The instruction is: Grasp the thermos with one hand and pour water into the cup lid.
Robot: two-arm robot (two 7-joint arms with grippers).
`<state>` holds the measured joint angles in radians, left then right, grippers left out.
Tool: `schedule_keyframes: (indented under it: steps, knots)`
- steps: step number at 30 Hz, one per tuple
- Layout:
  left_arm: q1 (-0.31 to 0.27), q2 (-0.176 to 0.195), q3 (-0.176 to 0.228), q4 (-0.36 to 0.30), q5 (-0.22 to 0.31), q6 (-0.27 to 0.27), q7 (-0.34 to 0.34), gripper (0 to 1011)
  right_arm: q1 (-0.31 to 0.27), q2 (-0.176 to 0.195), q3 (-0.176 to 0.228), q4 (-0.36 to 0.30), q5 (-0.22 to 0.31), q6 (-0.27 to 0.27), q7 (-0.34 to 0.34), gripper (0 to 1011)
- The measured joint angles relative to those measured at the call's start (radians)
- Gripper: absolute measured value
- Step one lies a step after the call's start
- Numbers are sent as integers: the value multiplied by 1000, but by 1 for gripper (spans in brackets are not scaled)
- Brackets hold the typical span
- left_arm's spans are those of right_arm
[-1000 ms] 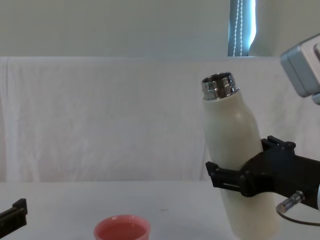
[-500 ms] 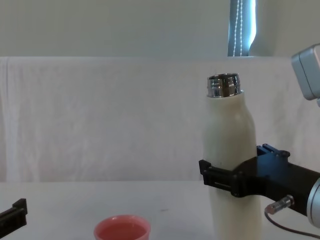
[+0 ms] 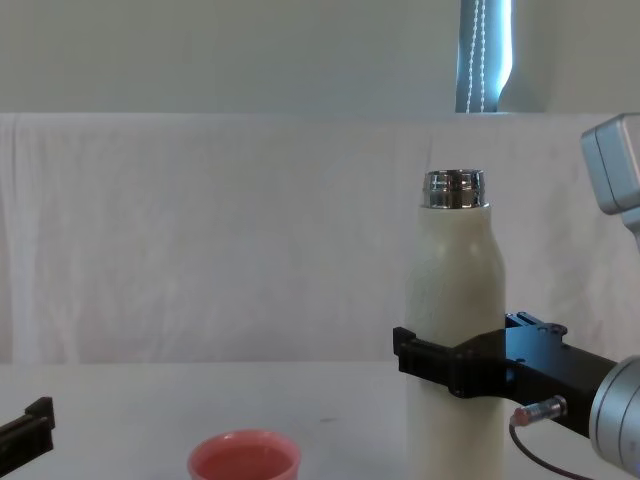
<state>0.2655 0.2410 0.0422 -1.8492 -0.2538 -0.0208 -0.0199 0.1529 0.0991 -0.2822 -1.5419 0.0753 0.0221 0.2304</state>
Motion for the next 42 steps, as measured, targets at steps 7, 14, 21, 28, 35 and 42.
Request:
schedule_keyframes:
  steps: [7,14,21,28,35,42]
  knots:
    - [0,0,0,0,0,0,0,1001,17,-11,1,39,26,-30,-7,956]
    - [0,0,0,0,0,0,0,1001,33,-19,-8,75,34,-61,-13,956]
    - [0,0,0,0,0,0,0,1001,47,-24,-13,111,37,-75,-20,956]
    - [0,0,0,0,0,0,0,1001,52,-23,-16,125,37,-74,-23,956]
    - [0,0,0,0,0,0,0,1001,54,-23,-17,134,37,-73,-25,956]
    - [0,0,0,0,0,0,0,1001,56,-24,-17,142,38,-77,-24,956]
